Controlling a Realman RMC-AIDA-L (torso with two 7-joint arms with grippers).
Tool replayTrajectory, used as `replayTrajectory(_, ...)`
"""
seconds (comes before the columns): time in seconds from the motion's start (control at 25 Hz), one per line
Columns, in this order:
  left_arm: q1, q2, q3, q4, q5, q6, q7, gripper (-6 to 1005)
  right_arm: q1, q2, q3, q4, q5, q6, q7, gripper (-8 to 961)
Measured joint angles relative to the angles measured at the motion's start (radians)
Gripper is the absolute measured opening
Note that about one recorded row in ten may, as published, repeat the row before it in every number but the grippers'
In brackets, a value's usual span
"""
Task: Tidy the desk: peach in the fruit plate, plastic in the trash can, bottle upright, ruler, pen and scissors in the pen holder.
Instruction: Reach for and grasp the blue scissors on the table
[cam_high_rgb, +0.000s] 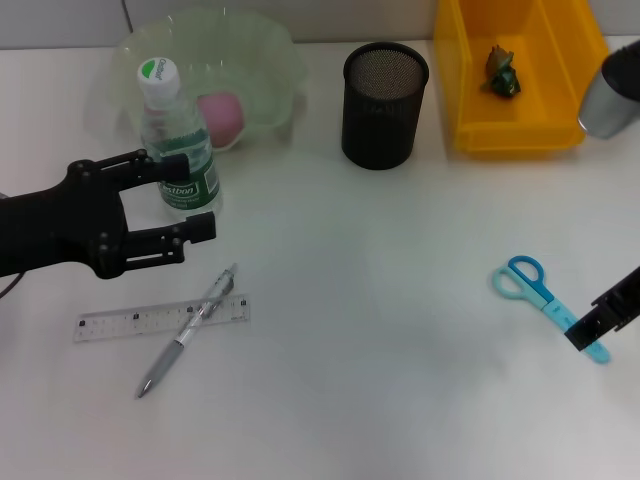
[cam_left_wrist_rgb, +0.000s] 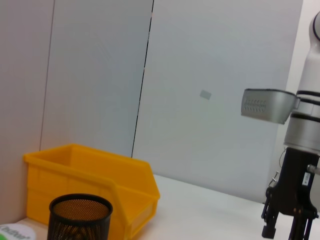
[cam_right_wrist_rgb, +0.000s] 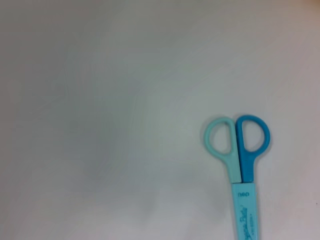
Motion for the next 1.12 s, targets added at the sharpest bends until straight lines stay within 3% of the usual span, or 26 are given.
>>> replayTrajectory(0.24, -0.002, -0.006, -0.001, 0.001, 0.001, 0.004, 0.000, 787, -0.020, -0.001, -0.007, 0.051, -0.001, 0.062, -0.040, 700)
replayTrajectory(0.52, 0.014, -0.012, 0.061, 0.000, 0.003, 0.105, 0.056, 788, -0.021, -0.006, -0.004, 0.111, -0.010, 0.134, -0.076, 700)
replayTrajectory(1.12, 0.017, -0.021, 0.060, -0.001, 0.003, 0.095, 0.067, 787, -0.014, -0.006, -0.010, 0.160, -0.013, 0.212, -0.084, 700)
